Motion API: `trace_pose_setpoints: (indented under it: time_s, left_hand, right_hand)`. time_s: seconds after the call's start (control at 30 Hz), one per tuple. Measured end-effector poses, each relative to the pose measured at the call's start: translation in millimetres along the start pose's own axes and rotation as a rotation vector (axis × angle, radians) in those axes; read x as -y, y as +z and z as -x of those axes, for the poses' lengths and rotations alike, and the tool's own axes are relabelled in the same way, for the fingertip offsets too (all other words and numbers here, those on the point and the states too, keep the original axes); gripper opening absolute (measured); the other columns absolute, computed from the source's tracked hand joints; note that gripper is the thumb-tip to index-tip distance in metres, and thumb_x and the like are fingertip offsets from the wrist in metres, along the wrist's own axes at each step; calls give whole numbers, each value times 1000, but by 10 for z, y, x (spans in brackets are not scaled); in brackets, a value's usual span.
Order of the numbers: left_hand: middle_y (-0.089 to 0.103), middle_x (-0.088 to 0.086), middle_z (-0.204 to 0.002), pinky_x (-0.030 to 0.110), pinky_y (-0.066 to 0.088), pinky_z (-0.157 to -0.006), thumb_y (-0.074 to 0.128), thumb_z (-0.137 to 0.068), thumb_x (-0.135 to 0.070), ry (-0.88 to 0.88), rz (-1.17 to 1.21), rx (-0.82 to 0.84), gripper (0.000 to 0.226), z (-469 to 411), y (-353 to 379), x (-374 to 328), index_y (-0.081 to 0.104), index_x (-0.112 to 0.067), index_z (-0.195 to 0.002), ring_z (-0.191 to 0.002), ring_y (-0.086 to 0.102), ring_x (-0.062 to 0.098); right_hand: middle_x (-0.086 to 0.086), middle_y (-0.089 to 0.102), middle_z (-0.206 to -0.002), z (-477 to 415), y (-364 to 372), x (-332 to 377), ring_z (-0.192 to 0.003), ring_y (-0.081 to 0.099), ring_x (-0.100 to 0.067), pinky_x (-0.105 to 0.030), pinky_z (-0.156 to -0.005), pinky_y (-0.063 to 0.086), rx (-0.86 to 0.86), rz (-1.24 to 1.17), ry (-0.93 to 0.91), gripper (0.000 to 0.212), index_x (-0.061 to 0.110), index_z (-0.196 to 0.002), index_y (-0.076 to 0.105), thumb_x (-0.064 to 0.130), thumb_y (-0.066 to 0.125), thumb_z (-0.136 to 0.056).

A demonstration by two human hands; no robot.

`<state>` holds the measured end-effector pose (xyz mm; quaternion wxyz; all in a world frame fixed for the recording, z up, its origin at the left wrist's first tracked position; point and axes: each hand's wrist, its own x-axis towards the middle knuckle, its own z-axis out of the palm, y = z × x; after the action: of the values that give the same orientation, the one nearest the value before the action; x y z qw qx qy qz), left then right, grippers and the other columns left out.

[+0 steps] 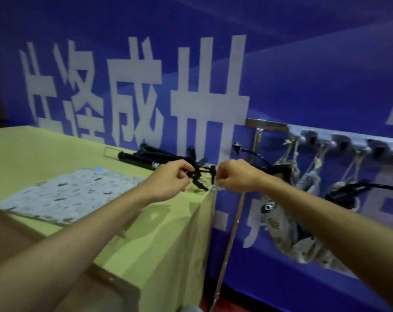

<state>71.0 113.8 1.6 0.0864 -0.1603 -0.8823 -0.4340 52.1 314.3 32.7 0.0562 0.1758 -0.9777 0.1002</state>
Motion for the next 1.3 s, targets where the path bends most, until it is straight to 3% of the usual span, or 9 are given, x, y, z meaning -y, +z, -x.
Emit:
trace_pose_setpoints:
  time_s: [0.13, 0.23, 0.33, 0.5, 0.7, 0.87, 0.97, 1.2, 1.3]
  left_hand:
    - [68, 1, -90, 23, 46, -62, 54, -91, -9, -68, -28, -88, 24, 271, -270, 563, 62, -22, -109, -87, 66, 17]
    - [64, -10, -91, 17, 45, -59, 52, -93, -11, -141, -37, -227, 20, 352, -394, 879, 69, -20, -98, -78, 61, 10]
    - [65, -8, -86, 29, 46, -55, 51, -92, -9, -274, 42, -409, 24, 360, -457, 1126, 70, -21, -86, -67, 58, 20]
    - [67, 0, -92, 27, 46, -60, 57, -93, -28, -396, 48, -315, 12, 313, -440, 1438, 66, -21, -96, -73, 62, 18]
    - [50, -13, -72, 30, 41, -68, 65, -75, -66, -391, -124, -176, 42, 248, -375, 1519, 59, -27, -89, -67, 51, 11]
    - [52, -9, -72, 29, 38, -64, 67, -80, -52, -359, -148, -175, 28, 249, -370, 1529, 57, -27, -90, -64, 49, 12]
    - [53, -6, -65, 30, 38, -63, 60, -89, -34, -340, -96, -223, 9, 273, -369, 1518, 60, -25, -87, -59, 47, 14]
    - [48, -5, -54, 25, 33, -54, 50, -97, -26, -354, -28, -333, 25, 288, -393, 1511, 64, -13, -83, -47, 40, 11]
    - [46, -2, -55, 26, 34, -53, 46, -99, -26, -339, -1, -361, 31, 285, -410, 1531, 63, -3, -85, -49, 39, 13]
  right_hand:
    - [-11, 72, -82, -254, 366, 328, -65, 70, -23, -27, -55, 56, 73, -62, -68, 11, 8, -89, 66, 17, 59, -89]
    - [-9, 71, -90, -464, 656, 494, -72, 69, -21, -31, -62, 58, 97, -116, -85, 11, 12, -94, 65, 21, 60, -91]
    - [-5, 68, -99, -659, 965, 646, -85, 63, -18, -30, -70, 49, 51, -99, -98, 18, 12, -102, 65, 26, 59, -92]
    - [-7, 64, -100, -1002, 1427, 750, -94, 58, -21, -30, -75, 44, -175, -316, 15, 23, 8, -112, 62, 19, 58, -92]
    - [-11, 66, -104, -1203, 1705, 673, -101, 59, -24, -36, -86, 49, -440, -465, 233, 18, 3, -105, 66, 11, 55, -94]
    - [-16, 68, -88, -1336, 1740, 678, -86, 63, -27, -33, -72, 48, -398, -415, 274, 24, -2, -85, 71, 21, 67, -88]
    - [-19, 64, -95, -1370, 1725, 719, -82, 61, -29, -33, -64, 46, -338, -360, 298, 22, -4, -94, 67, 17, 66, -88]
    - [-24, 53, -118, -1341, 1732, 838, -100, 58, -39, -36, -73, 40, -252, -66, 227, 24, -5, -117, 54, 5, 49, -96]
    - [-21, 53, -115, -1353, 1762, 801, -101, 57, -36, -34, -74, 40, -315, -177, 225, 25, -4, -116, 54, 7, 50, -94]
